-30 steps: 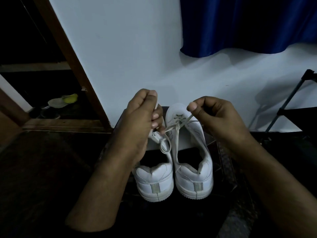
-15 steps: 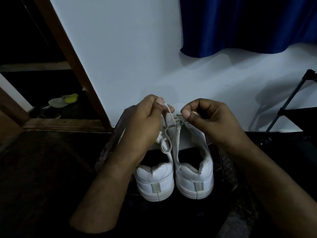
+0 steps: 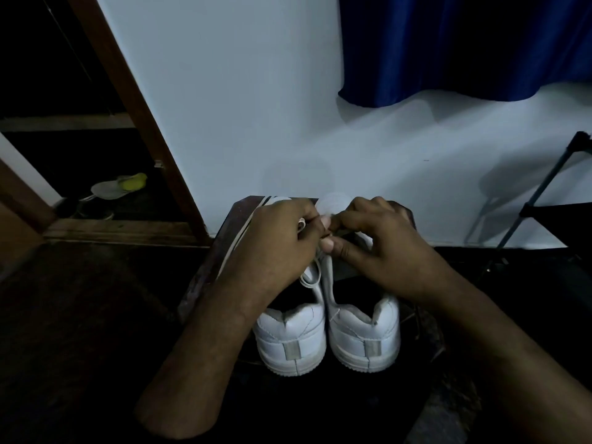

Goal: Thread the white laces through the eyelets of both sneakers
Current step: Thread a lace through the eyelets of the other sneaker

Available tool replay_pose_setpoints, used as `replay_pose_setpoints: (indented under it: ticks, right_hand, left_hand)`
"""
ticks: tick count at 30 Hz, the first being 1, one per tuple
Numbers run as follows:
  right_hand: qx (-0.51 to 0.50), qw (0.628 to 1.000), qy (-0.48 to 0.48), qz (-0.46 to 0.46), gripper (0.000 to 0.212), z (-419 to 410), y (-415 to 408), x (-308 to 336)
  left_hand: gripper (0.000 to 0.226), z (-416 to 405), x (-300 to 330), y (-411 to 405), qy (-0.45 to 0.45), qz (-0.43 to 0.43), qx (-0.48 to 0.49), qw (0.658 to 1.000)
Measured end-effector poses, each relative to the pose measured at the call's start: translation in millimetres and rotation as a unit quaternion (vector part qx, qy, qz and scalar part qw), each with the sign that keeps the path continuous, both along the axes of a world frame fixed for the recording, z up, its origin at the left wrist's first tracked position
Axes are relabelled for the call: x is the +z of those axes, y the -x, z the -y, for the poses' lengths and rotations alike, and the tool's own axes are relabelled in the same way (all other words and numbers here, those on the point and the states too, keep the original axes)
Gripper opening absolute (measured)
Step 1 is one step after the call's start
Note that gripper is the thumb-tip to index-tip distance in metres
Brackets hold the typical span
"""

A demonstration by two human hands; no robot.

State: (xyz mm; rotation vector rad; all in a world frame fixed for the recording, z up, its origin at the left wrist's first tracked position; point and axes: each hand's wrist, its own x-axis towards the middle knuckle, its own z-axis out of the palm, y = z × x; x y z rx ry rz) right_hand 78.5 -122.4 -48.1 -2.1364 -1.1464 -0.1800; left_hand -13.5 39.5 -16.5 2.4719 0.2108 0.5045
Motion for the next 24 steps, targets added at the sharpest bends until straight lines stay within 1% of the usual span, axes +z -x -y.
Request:
replay_pose_setpoints:
  ticks: [2, 5, 7, 9, 10, 13, 15, 17, 18, 21, 23, 24]
  right_hand:
    - [-0.016, 1.000, 0.021, 0.002, 0.041, 1, 1, 2]
    - [-0.024, 0.999, 0.032, 0.004, 0.037, 2, 2, 4]
    - [-0.024, 0.999, 0.036, 0.001, 0.036, 3, 1, 4]
    - [-0.025, 0.999, 0.037, -0.003, 0.034, 4, 0, 4]
    - [-0.024, 0.999, 0.036, -0.004, 0.032, 4, -1, 5]
    - [-0.010, 0.999, 0.023, -0.023, 0.022, 5, -3, 6]
    - [0.013, 0.999, 0.007, -0.052, 0.013, 5, -4, 6]
    - [0.020, 0.998, -0.005, -0.052, 0.007, 4, -5, 5]
    - [0.019, 0.998, -0.012, -0.052, 0.007, 4, -6, 4]
    - [0.033, 0.996, -0.029, -0.074, 0.010, 6, -8, 2]
    - [0.054, 0.994, -0.031, -0.087, 0.017, 9, -11, 1]
    - [0.067, 0.992, -0.030, -0.100, 0.024, 11, -14, 0]
  left_hand:
    - [0.017, -3, 1, 3, -0.026, -0.041, 0.009, 0.999]
    - [0.012, -6, 2, 5, -0.028, -0.080, -0.001, 0.996]
    - [0.009, -5, 6, 6, -0.032, -0.075, -0.011, 0.997]
    - [0.005, -7, 13, 8, -0.042, -0.044, -0.012, 0.998]
    - [0.008, -10, 16, 10, -0.028, -0.030, -0.005, 0.999]
    - [0.017, -13, 21, 14, 0.076, -0.003, 0.004, 0.997]
    - [0.016, -11, 19, 13, 0.089, 0.015, 0.024, 0.996]
    - [0.015, -10, 15, 12, 0.062, 0.015, 0.047, 0.997]
    - [0.015, -10, 14, 12, 0.035, 0.000, 0.053, 0.998]
    - [0.027, -6, 9, 13, -0.073, -0.055, 0.055, 0.994]
    - [0.033, 5, 7, 13, -0.124, -0.083, 0.057, 0.987]
    - [0.032, 10, 5, 12, -0.154, -0.094, 0.057, 0.982]
